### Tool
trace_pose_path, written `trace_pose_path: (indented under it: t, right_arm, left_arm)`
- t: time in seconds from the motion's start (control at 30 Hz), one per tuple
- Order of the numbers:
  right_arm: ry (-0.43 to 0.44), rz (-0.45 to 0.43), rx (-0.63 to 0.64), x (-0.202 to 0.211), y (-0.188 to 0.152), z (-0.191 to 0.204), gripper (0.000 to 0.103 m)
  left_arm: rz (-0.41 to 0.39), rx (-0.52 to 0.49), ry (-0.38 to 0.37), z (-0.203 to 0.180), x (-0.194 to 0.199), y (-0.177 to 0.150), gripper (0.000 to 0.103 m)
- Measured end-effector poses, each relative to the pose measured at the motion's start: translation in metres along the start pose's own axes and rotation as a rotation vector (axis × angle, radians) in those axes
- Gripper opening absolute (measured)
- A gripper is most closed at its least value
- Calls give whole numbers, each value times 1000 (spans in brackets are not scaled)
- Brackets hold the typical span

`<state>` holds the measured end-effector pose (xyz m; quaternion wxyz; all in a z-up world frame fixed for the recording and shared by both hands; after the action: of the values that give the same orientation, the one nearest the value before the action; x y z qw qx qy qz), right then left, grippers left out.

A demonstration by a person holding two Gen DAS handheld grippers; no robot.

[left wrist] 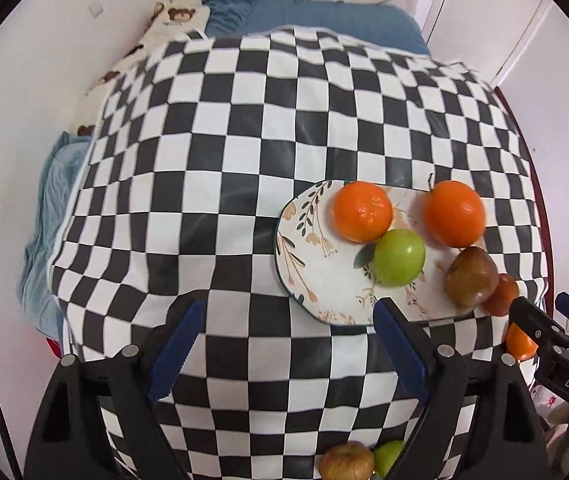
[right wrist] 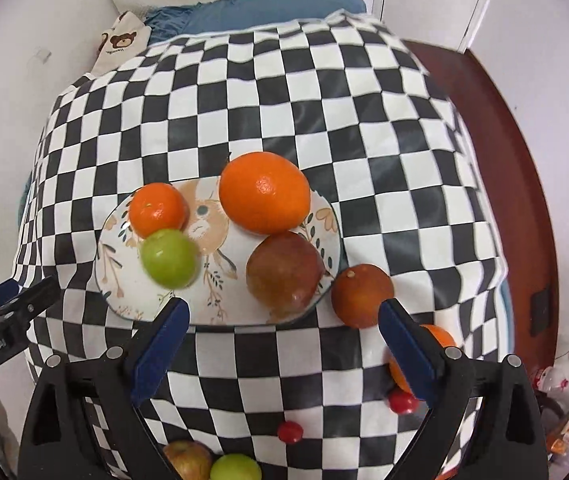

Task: Organize fruits
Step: 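Place the green apple on the plate while the right tool places the red-brown apple, then grasp the red apple with the left tool while the right tool grasps the second green apple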

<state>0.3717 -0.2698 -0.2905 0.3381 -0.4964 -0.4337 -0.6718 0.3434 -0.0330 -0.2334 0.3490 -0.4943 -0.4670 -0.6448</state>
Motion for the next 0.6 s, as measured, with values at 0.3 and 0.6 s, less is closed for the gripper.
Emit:
trace_pose_path:
  t: [0.3,0.6]
  right_arm:
    - [-12,-124,38,64,-22,5,97]
    - [29,-187,34,111,-46,11,97]
  left_arm:
    - [-98,-20,-14,-19,47,-20,87]
    - [-169,-38,-19,-30,88,-39,87]
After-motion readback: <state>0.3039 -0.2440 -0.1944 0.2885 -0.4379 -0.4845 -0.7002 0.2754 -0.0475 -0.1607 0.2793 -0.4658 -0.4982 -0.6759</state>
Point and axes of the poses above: each gripper's, at about its wrist camera, not at the fingertips, and x roughly against the way its jaws point, z to its left, y to its top, the point moved 9 cm from there along -x, roughly the way its jaws point, and after that the axes turned 14 degrees about -x, right-handed, at the moved point
